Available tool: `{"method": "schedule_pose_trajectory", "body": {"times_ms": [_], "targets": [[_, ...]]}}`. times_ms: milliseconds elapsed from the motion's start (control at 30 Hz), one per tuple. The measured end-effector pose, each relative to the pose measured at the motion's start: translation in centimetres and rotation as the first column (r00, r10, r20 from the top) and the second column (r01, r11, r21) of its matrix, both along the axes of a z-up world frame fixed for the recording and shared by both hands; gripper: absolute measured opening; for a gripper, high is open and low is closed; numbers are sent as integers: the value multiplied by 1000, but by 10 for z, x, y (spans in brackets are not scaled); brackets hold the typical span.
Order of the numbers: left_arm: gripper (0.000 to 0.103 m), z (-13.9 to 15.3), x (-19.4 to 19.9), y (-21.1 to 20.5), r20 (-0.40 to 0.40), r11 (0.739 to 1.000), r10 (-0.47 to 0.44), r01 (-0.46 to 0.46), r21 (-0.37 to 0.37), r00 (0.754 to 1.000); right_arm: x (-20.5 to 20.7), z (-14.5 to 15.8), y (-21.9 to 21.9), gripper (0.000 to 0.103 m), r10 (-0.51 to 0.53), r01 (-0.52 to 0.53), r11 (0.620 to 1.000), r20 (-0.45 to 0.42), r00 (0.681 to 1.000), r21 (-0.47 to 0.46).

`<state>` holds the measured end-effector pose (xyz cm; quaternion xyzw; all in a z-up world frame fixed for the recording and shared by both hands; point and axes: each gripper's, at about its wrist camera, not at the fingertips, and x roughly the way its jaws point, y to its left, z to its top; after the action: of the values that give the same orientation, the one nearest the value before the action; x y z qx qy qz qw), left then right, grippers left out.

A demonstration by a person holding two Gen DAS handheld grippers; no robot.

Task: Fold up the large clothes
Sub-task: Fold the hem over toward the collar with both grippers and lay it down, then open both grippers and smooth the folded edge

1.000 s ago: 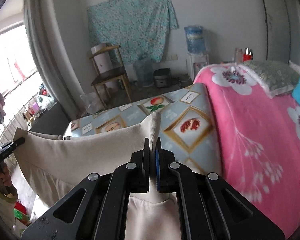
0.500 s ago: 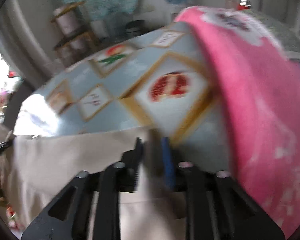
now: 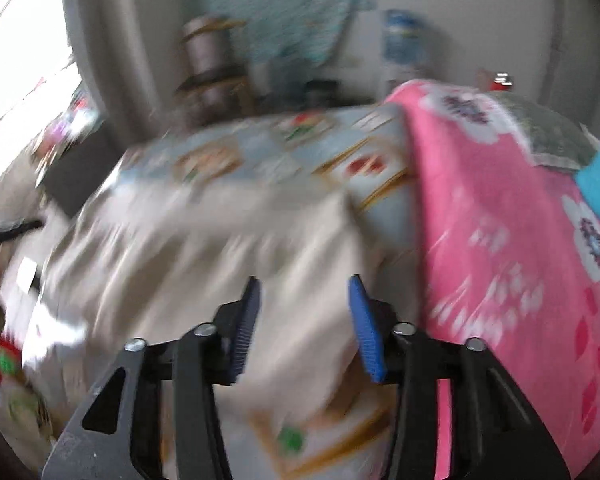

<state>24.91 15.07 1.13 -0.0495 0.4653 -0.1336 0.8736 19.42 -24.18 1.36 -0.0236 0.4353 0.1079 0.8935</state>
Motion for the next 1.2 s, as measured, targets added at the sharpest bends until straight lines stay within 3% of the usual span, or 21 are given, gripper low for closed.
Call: {"method": "schedule_pose_trajectory", "body": {"times_ms": [100,167,200,267,367,433,533,600,700,800,900,967,1200], "targets": [[23,-39,-13,-5,-60,998,25,-22,60,998,-9,-46,5,26,10,-17,997,-105,994,-70],[26,-64,-16,-1,-104,997,43,-36,68,994,-7,-67,-2,31,10,-19,998,-132,991,-64],[26,-66,-17,3,-92,998,52,-49,35,994,-8,-66,-6,35,8,-13,999,-128,992,-43],[26,-64,-18,7,-87,996,71,-66,52,994,-4,-60,-12,35,-10,5,1000,-147,989,-31],[26,-55,-23,9,-56,985,98,-89,145,994,-8,-45,-5,35,-45,24,988,-138,989,-151],[26,-43,-31,11,-23,983,107,-102,150,994,-18,-27,5,35,-63,47,983,-86,994,-179],[26,-19,-40,-1,53,986,70,-77,151,996,-30,-6,39,38,-4,3,995,-5,1000,-100],[26,-7,-44,-31,82,993,-15,5,117,996,-27,-4,68,38,49,-48,998,19,999,-46],[26,-8,-43,-81,87,987,-133,124,101,987,-22,-16,126,38,153,-151,987,38,987,-52],[26,-27,-43,-125,68,966,-206,192,170,976,-16,-38,166,31,233,-233,972,10,972,-23],[26,-56,-40,-142,23,945,-215,202,256,976,-10,-69,179,30,249,-253,965,-57,967,-68],[26,-59,-44,-139,28,949,-213,200,244,977,-10,-77,178,30,256,-260,963,-62,965,-74],[26,-34,-27,-133,87,974,-174,159,161,981,14,-41,177,29,226,-226,974,6,974,-24]]}}
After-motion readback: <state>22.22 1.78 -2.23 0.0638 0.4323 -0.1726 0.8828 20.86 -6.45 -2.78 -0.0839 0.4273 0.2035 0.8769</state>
